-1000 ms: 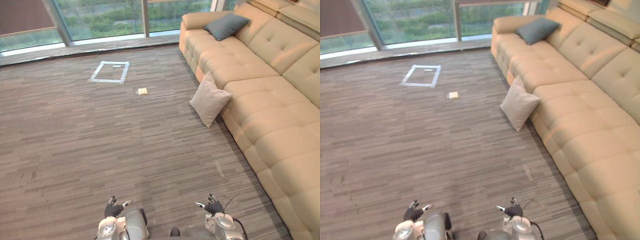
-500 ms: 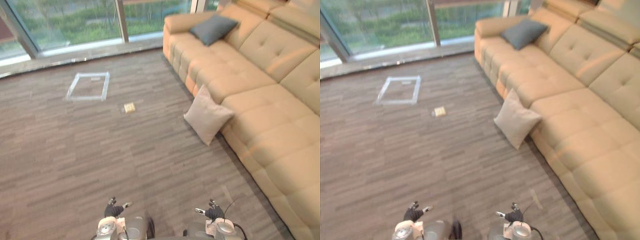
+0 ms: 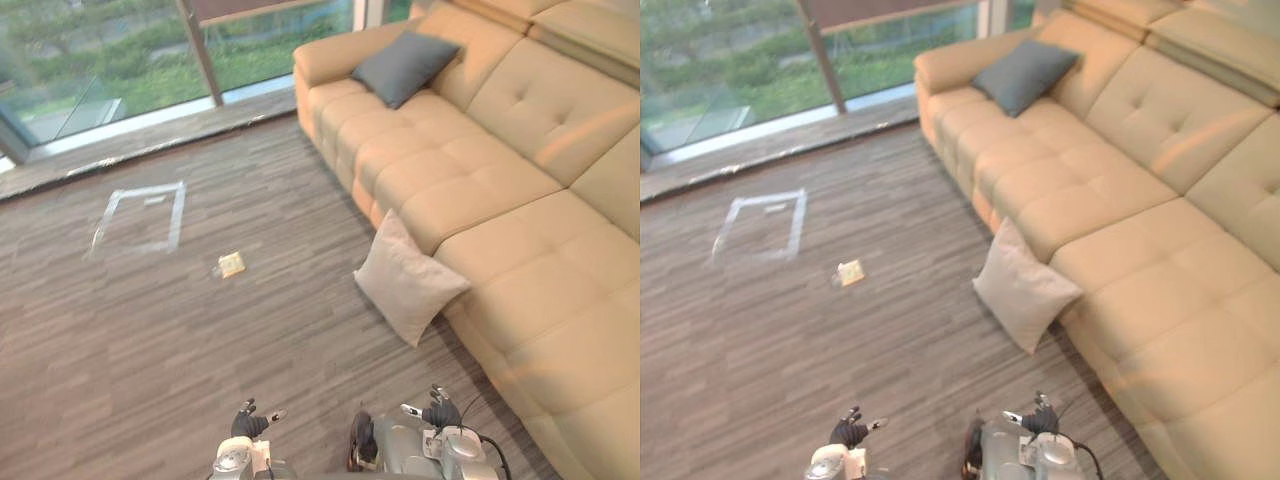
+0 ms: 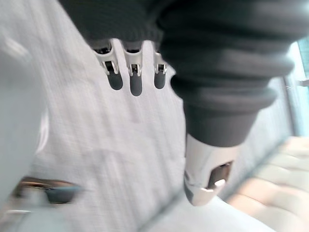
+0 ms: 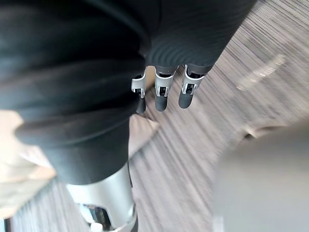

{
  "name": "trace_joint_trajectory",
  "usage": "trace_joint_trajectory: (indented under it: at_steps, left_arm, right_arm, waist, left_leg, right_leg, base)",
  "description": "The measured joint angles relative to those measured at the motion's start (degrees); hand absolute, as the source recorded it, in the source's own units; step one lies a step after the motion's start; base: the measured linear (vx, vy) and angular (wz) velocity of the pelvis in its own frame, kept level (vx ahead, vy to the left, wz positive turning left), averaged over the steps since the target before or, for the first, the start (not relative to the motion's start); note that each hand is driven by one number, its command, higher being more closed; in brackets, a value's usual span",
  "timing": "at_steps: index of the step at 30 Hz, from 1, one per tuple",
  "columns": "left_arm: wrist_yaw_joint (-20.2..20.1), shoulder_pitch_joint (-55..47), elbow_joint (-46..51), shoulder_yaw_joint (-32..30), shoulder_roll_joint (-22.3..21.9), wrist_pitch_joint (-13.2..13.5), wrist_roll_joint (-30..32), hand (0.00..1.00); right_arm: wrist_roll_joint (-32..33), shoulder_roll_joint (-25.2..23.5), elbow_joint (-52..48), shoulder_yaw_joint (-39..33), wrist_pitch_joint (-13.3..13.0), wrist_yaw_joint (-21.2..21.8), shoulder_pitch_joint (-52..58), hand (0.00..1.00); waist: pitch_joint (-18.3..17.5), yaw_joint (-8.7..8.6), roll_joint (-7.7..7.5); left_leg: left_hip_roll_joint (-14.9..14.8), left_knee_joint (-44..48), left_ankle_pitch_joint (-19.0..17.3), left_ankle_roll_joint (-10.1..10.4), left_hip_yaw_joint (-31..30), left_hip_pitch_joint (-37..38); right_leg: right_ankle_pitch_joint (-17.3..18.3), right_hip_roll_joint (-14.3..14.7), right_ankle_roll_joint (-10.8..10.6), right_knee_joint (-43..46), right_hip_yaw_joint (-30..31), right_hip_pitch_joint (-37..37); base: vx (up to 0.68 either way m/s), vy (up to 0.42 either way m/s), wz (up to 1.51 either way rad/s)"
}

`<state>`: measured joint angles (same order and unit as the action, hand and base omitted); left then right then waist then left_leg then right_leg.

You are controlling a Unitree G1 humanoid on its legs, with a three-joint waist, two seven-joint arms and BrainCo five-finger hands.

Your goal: Pick up cushions and gather them together orderly.

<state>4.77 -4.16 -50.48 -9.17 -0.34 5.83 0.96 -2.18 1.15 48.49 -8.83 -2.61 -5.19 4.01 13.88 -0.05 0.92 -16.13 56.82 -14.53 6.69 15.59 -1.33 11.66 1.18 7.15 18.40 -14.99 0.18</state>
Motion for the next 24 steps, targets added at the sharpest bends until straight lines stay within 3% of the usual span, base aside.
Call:
trace_joint_trajectory:
  at_steps: [1,4,6,9,10,12,13,14,15,17,19,22,23,24]
  left_arm:
    - [0.0,0.0,0.4,0.0,0.1,0.0,0.0,0.00]
    - [0.0,0.0,1.6,-0.2,-0.3,0.1,0.0,0.00]
    - [0.2,0.2,1.8,-0.5,-0.4,0.2,-0.1,0.00]
    - [0.1,0.2,2.0,-0.5,-0.6,0.2,-0.1,0.00]
    - [0.3,0.1,2.0,-0.5,-0.7,0.2,-0.2,0.00]
    - [0.4,0.1,1.9,-0.4,0.7,0.1,-0.2,0.00]
    - [0.4,0.2,1.9,-0.4,1.1,0.1,-0.1,0.00]
    - [0.4,0.4,1.9,-0.3,1.2,0.1,-0.1,0.00]
    - [0.6,0.6,1.2,0.0,1.6,-0.1,-0.1,0.00]
    - [0.9,0.5,0.1,1.2,2.1,-0.2,-0.1,0.00]
    - [1.0,0.5,-1.0,3.5,2.4,-0.2,-0.1,0.00]
    - [1.0,0.8,-2.4,5.8,3.0,-0.2,-0.3,0.00]
    - [0.9,1.3,-3.2,6.2,3.1,-0.2,-0.4,0.00]
    - [0.8,1.3,-4.3,6.5,3.4,-0.3,-0.6,0.00]
  right_arm:
    - [0.0,-0.1,0.2,0.0,0.0,0.0,0.1,0.00]
    - [0.0,-0.1,0.3,-0.2,0.4,-0.5,0.0,0.00]
    - [0.0,-0.2,0.5,0.0,0.4,-0.8,0.2,0.00]
    - [0.0,-0.1,0.2,0.1,0.4,-1.2,1.1,0.00]
    - [0.0,-0.3,0.2,0.1,0.4,-1.2,1.7,0.00]
    - [0.0,-1.9,-0.3,0.1,0.4,-1.2,2.8,0.00]
    - [0.0,-2.5,-0.6,0.1,0.4,-1.0,2.9,0.00]
    - [-0.1,-2.6,-0.7,0.1,0.4,-1.0,2.8,0.00]
    - [-0.1,-2.8,-1.2,0.1,0.4,-0.9,2.7,0.00]
    - [-0.1,-3.0,-2.3,0.2,0.3,-0.8,2.8,0.00]
    - [-0.1,-2.9,-2.0,0.9,0.1,-0.8,2.2,0.00]
    - [-0.2,-2.5,0.2,2.1,-0.2,-0.8,-0.1,0.00]
    - [-0.2,-1.8,1.1,2.6,-0.2,-0.7,-1.3,0.00]
    - [-0.2,-0.9,2.2,2.9,-0.2,-0.6,-2.7,0.00]
  waist:
    - [0.1,0.11,-0.31]
    - [0.0,0.82,-0.43]
    - [0.0,1.45,-0.37]
    - [-0.3,2.24,-0.20]
    - [-1.2,2.80,0.07]
    - [-2.7,3.12,-2.99]
    - [-3.1,3.09,-3.74]
    - [-3.1,3.16,-3.93]
    - [-2.9,3.28,-3.66]
    - [-2.8,2.85,-3.71]
    - [-2.8,2.32,-3.52]
    - [-2.9,1.59,-2.96]
    - [-2.5,1.26,-2.29]
    - [-2.0,0.58,-1.61]
  left_leg:
    - [0.3,-1.8,-0.5,-0.5,0.6,-1.3]
    - [3.9,-19.5,-1.5,-1.6,-0.2,-8.1]
    - [7.3,-33.8,1.4,-1.1,-6.3,-10.1]
    - [7.9,-37.9,6.1,-1.1,-7.6,-10.6]
    - [8.3,-35.5,10.7,-2.2,-7.0,-10.4]
    - [9.9,-31.3,4.7,-4.2,-3.0,-10.5]
    - [10.0,-30.2,2.4,-4.7,-1.0,-9.8]
    - [10.1,-30.0,1.5,-5.0,-0.2,-9.1]
    - [10.1,-30.2,-0.1,-5.8,2.0,-6.6]
    - [10.4,-32.0,-1.6,-6.1,4.8,-1.4]
    - [10.6,-36.8,-1.6,-6.1,7.7,4.5]
    - [10.0,-40.9,-1.4,-5.8,10.1,7.9]
    - [9.4,-42.0,-1.2,-5.6,10.6,8.9]
    - [9.0,-42.8,-1.1,-5.3,11.0,10.0]
  right_leg:
    - [0.0,0.0,-0.1,-0.9,0.5,0.8]
    - [1.2,-0.1,-2.0,-3.9,5.3,5.0]
    - [3.2,-0.7,-4.3,-4.5,9.7,8.1]
    - [6.5,-1.6,-7.4,-2.4,13.1,9.4]
    - [8.8,-2.4,-8.7,-0.8,15.3,9.6]
    - [9.8,-5.8,-10.2,3.0,17.9,8.4]
    - [9.2,-6.9,-11.2,7.8,18.1,5.8]
    - [8.7,-7.3,-11.4,10.2,18.1,4.6]
    - [6.9,-8.5,-11.8,18.6,17.9,1.0]
    - [6.4,-10.9,-12.0,27.6,13.5,-2.6]
    - [7.9,-12.6,-11.6,27.9,5.9,-4.8]
    - [8.0,-12.4,-10.8,20.3,-3.1,-8.7]
    - [6.8,-11.5,-9.2,16.5,-6.5,-10.7]
    - [2.7,-9.6,-6.6,9.8,-9.6,-12.1]
  base:
    - [0.37,-0.044,-0.60]
    - [0.40,0.051,-0.80]
    - [0.42,0.193,-0.92]
    - [0.42,0.292,-0.83]
    - [0.47,0.407,-0.81]
    - [0.55,0.461,-0.87]
    - [0.41,0.343,-0.76]
    - [0.36,0.325,-0.78]
    - [0.28,0.247,-0.75]
    - [0.30,0.222,-0.70]
    - [0.37,0.178,-0.53]
    - [0.33,0.068,-0.40]
    - [0.30,-0.021,-0.36]
    - [0.36,-0.031,-0.34]
